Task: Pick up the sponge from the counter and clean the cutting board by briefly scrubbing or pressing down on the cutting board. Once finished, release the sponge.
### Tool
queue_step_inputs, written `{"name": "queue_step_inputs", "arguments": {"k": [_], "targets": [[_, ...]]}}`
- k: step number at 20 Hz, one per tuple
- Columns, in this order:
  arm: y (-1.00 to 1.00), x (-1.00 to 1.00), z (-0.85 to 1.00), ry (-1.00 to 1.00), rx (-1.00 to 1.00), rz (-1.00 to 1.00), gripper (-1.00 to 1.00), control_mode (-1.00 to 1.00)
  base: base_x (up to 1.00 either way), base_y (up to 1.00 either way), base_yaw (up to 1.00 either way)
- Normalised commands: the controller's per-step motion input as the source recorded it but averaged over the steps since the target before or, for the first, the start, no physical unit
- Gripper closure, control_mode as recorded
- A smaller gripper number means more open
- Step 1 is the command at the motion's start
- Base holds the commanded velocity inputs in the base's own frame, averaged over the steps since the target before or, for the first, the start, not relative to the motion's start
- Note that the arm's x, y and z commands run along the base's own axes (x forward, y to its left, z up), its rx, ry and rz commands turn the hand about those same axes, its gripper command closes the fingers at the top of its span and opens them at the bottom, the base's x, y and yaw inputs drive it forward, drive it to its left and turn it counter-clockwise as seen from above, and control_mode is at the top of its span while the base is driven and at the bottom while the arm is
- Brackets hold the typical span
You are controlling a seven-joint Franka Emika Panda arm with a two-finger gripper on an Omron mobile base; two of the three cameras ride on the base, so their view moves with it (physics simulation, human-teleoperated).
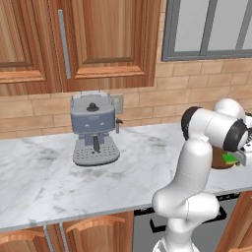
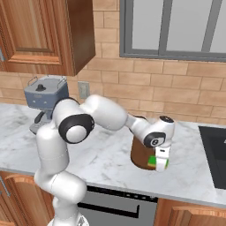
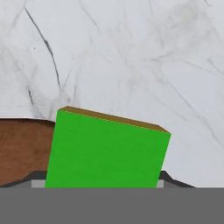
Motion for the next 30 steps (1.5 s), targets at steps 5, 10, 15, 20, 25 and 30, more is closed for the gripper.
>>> {"name": "queue_step_inputs", "arguments": {"k": [5,10,15,20,25,30], "targets": [[0.79,-0.25,-0.09,0.12,0.0,0.0,1.0,-1.0,0.0,0.0,0.0],[1.0,0.04,0.0,0.2,-0.01,0.0,1.0,-1.0,0.0,0.0,0.0],[1.0,0.23,0.0,0.2,-0.07,0.0,1.0,-1.0,0.0,0.0,0.0],[1.0,0.23,-0.06,0.06,-0.03,0.0,1.0,-1.0,0.0,0.0,0.0],[0.96,0.33,-0.19,0.0,0.0,0.0,1.0,-1.0,0.0,0.0,0.0],[0.46,0.47,-0.34,-0.05,0.05,0.02,1.0,-1.0,0.0,0.0,0.0]]}}
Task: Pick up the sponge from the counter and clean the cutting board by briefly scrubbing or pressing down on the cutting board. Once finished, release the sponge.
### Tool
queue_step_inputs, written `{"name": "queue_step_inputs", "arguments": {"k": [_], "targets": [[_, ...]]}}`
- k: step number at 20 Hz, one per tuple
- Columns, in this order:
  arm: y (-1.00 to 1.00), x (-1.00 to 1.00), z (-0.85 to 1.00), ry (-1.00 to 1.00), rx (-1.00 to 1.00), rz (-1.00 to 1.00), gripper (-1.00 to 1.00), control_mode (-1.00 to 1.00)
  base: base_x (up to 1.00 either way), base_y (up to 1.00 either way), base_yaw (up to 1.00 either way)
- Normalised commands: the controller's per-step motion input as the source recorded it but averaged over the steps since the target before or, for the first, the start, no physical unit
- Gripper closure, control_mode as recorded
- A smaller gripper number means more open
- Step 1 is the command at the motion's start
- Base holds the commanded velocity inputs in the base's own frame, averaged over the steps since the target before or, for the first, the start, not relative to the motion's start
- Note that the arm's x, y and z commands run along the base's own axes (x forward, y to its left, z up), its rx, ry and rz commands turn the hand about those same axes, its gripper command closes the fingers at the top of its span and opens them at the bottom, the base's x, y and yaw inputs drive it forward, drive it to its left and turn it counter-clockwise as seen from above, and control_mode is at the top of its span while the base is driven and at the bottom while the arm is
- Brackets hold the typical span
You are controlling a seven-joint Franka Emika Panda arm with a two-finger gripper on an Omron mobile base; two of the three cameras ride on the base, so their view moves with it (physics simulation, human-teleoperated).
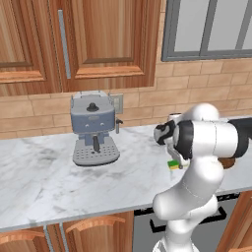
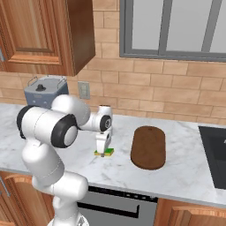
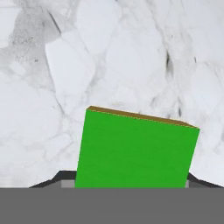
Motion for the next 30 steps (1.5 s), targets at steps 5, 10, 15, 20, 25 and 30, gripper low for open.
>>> {"name": "queue_step_inputs", "arguments": {"k": [5,10,15,20,25,30], "targets": [[0.37,0.45,-0.44,-0.06,0.06,0.03,1.0,-1.0,0.0,0.0,0.0],[0.32,0.25,-0.35,-0.05,0.04,0.0,-1.0,-1.0,0.0,0.0,0.0],[0.3,-0.06,-0.02,-0.11,0.0,0.0,-1.0,-1.0,0.0,0.0,0.0],[0.25,-0.28,0.01,-0.17,0.0,0.0,-1.0,-1.0,0.0,0.0,0.0],[0.09,-0.34,0.49,-0.1,0.0,0.0,-1.0,-1.0,0.0,0.0,0.0],[0.0,-0.63,0.82,-0.19,0.0,0.0,-1.0,-1.0,0.0,0.0,0.0]]}}
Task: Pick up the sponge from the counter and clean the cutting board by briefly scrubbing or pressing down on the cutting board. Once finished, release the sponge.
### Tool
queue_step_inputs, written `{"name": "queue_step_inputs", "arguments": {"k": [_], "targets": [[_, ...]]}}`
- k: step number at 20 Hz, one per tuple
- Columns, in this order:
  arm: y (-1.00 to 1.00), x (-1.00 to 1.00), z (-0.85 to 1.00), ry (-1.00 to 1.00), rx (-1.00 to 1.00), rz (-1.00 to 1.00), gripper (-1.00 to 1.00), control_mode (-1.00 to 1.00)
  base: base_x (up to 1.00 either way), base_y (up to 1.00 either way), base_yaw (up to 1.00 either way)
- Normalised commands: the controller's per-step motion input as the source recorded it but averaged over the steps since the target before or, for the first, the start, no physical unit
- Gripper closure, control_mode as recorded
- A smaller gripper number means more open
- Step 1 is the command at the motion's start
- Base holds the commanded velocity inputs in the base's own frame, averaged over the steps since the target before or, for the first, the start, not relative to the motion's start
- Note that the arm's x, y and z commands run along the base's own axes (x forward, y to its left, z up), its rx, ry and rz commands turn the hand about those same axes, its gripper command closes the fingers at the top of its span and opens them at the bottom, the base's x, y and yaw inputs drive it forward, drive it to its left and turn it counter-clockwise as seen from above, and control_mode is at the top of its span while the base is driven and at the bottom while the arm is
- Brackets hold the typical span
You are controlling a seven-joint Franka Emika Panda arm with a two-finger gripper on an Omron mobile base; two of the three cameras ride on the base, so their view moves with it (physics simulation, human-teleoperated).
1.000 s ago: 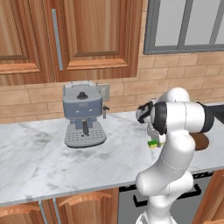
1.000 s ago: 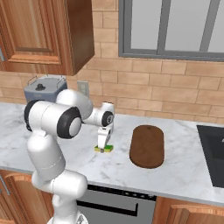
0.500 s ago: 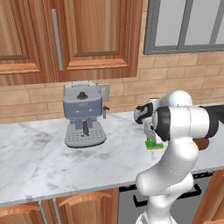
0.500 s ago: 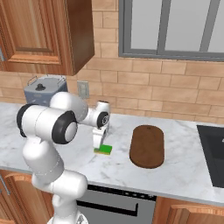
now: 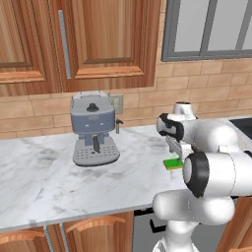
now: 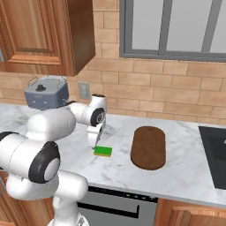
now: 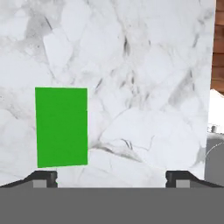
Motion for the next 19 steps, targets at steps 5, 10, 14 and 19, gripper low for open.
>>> {"name": "queue_step_inputs", "arguments": {"k": [5,10,14,19], "targets": [[0.0,-0.62,0.85,-0.17,0.0,0.0,-1.0,-1.0,0.0,0.0,0.0],[0.09,-0.67,0.74,-0.15,0.0,0.01,-1.0,-1.0,0.0,0.0,0.0],[0.15,-0.56,0.78,-0.11,0.0,0.07,-1.0,-1.0,0.0,0.0,0.0],[0.19,-0.38,0.75,-0.09,-0.01,0.16,-1.0,-1.0,0.0,0.0,0.0]]}}
